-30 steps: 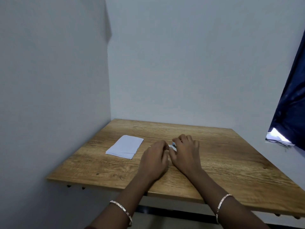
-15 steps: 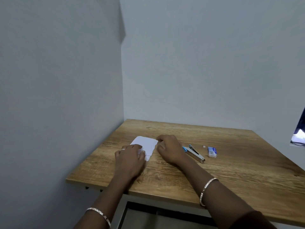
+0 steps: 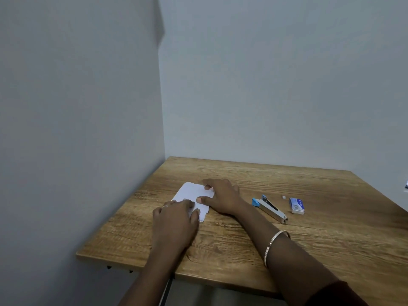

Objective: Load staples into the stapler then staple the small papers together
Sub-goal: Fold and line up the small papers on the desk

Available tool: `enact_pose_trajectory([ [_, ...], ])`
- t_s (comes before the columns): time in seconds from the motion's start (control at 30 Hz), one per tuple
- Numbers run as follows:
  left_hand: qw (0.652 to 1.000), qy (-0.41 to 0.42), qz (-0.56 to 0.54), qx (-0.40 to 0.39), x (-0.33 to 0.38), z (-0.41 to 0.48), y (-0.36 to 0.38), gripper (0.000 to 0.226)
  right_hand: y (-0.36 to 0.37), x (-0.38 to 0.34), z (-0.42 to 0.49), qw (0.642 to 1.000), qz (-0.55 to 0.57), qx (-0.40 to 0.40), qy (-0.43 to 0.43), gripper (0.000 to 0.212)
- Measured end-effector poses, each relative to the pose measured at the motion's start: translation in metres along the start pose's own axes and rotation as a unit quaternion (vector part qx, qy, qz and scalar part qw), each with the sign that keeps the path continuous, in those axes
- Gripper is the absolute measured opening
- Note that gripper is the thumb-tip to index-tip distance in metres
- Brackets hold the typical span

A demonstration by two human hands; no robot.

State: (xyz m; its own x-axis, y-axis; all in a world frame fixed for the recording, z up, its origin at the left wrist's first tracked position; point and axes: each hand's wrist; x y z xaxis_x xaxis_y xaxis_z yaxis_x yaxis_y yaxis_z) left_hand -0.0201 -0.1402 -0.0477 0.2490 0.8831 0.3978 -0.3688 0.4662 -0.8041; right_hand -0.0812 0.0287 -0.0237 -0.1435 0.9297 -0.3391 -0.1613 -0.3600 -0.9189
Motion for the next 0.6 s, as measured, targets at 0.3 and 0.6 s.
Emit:
enact_pose_trajectory([
  [0.3,1.0,-0.003,0.01,0.003,0.001,0.0,0.0,0.039,-0.024,-0.007,0.015,0.993,0.017,-0.119,0.015,0.054],
  [0.6,1.0,0.002,0.014,0.009,0.001,0.0,-0.001,0.036,-0.039,-0.021,0.025,0.982,-0.092,-0.163,0.01,0.067],
])
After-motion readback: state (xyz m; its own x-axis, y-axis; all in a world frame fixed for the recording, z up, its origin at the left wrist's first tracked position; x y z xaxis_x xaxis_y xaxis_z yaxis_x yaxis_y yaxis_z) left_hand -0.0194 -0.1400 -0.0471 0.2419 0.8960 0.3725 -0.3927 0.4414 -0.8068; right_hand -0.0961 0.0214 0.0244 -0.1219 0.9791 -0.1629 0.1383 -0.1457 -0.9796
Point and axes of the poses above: each hand's wrist, its own z-axis towards the middle knuckle, its own y-axis out of the palm, x = y × z, and after that the axes turned 5 degrees about -z, right-handed
